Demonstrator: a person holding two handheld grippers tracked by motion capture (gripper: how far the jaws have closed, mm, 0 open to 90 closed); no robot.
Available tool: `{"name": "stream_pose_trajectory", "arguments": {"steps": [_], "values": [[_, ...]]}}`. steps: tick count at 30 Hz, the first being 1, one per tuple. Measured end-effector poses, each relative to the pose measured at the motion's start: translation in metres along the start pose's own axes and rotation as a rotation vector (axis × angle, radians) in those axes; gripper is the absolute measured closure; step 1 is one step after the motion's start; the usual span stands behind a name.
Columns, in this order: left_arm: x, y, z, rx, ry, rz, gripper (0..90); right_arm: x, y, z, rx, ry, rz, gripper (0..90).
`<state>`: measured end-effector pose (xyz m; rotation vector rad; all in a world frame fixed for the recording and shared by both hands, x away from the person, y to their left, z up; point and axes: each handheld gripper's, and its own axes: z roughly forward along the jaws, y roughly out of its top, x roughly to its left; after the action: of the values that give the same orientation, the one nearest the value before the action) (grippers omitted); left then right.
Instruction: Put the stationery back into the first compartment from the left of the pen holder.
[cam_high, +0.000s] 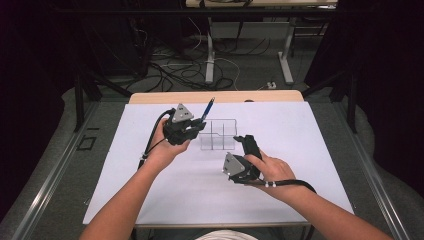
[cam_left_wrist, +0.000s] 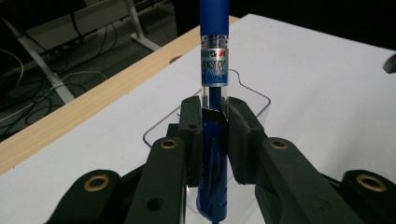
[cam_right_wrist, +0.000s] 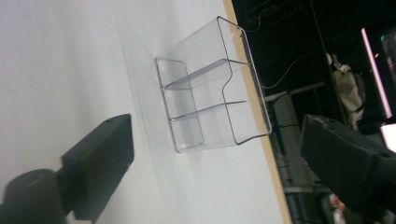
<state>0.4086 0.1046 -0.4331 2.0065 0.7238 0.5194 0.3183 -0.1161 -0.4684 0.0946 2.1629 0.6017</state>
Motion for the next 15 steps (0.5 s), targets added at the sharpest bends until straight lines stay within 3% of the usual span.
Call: {"name": "stream_pose_trajectory", "arguments": {"steps": [5,12,15], "values": [[0.007,0.005,0.004,-0.044,0.017,-0.041,77.8,-0.004,-0.002,0.000,0.008,0.047,0.142,0.0],[0.015,0.011,0.016,-0.105,0.030,-0.099,77.8,-0.011,-0.012,0.004,-0.011,0.108,0.340,0.0],[0.017,0.012,0.022,-0.111,0.036,-0.104,77.8,-0.013,-0.018,0.004,-0.019,0.125,0.451,0.0]]}}
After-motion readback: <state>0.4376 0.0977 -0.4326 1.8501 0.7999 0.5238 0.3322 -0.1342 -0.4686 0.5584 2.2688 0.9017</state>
